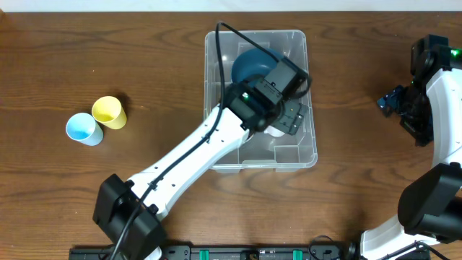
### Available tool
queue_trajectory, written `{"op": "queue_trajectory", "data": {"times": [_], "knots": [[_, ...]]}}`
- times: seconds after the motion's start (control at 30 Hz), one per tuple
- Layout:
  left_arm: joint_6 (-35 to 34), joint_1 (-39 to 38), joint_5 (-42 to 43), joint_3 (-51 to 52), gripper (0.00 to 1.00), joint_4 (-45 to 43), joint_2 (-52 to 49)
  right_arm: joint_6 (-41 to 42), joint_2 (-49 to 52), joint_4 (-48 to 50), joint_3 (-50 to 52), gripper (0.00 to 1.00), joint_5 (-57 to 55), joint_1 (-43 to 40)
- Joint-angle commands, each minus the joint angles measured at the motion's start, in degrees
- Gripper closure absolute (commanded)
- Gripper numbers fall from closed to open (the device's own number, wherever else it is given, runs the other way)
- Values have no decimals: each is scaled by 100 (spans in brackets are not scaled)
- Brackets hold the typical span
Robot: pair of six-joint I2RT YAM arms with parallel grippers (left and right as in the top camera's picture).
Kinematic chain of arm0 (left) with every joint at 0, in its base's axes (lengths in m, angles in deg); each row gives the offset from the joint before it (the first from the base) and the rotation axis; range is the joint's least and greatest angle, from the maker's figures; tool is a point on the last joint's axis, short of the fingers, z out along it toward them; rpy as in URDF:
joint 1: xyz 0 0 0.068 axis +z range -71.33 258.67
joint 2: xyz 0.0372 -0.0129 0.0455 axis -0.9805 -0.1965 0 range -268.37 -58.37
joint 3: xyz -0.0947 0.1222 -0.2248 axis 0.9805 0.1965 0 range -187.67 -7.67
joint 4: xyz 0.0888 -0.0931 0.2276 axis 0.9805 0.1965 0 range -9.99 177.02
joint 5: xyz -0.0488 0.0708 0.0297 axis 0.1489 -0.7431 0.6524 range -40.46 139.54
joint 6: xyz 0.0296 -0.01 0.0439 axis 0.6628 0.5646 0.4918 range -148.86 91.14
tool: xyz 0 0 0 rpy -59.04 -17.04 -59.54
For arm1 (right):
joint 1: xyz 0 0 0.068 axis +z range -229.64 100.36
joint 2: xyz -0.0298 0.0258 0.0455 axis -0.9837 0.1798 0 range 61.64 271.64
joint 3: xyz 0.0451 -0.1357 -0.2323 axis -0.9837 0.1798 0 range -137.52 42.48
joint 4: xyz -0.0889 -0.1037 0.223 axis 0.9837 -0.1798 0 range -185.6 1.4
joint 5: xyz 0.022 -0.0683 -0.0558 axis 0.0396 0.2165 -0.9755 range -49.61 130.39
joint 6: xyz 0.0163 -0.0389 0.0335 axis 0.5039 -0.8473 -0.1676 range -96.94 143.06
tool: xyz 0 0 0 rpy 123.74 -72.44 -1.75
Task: Pack container
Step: 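Carry the yellow cup into the bin and place it on the white cup, then return the left gripper and grasp the second yellow cup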
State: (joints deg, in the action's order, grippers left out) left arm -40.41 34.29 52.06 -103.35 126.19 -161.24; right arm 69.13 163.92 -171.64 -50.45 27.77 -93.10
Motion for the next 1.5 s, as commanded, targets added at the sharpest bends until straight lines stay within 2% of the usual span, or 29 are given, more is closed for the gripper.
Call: {"op": "queue_trajectory", "data": {"times": [0.0, 0.1, 0.17, 0.4, 0.53, 0.63, 0.8, 0.97, 1.23, 1.47], "knots": [[-413, 542, -785, -92, 0, 315, 470, 61, 26, 0, 0, 1, -61, -31], [-1045, 1237, -1521, -90, 2, 855, 894, 61, 26, 0, 0, 1, -61, -31], [-1272, 1858, -1679, -90, 2, 1207, 1145, 61, 26, 0, 0, 1, -61, -31], [-1279, 4266, -1665, -83, 2, 1843, 1436, 61, 26, 0, 0, 1, -61, -31], [-1270, 5167, -1622, -22, 2, 1978, 1272, 61, 26, 0, 0, 1, -61, -31], [-1078, 5646, -1248, 120, 2, 1982, 1078, 59, 26, 0, 0, 1, -61, -31], [-1056, 5995, -586, 179, 2, 1956, 640, 61, 26, 0, 0, 1, -61, -31], [-361, 5912, 601, 179, 2, 1707, 175, 61, 26, 0, 0, 1, -61, -31], [-310, 5466, 365, 179, 2, 1325, -437, 61, 26, 0, 0, 1, -61, -31], [-326, 5405, 348, 179, 2, 1283, -1093, 61, 26, 0, 0, 1, -61, -31]]}}
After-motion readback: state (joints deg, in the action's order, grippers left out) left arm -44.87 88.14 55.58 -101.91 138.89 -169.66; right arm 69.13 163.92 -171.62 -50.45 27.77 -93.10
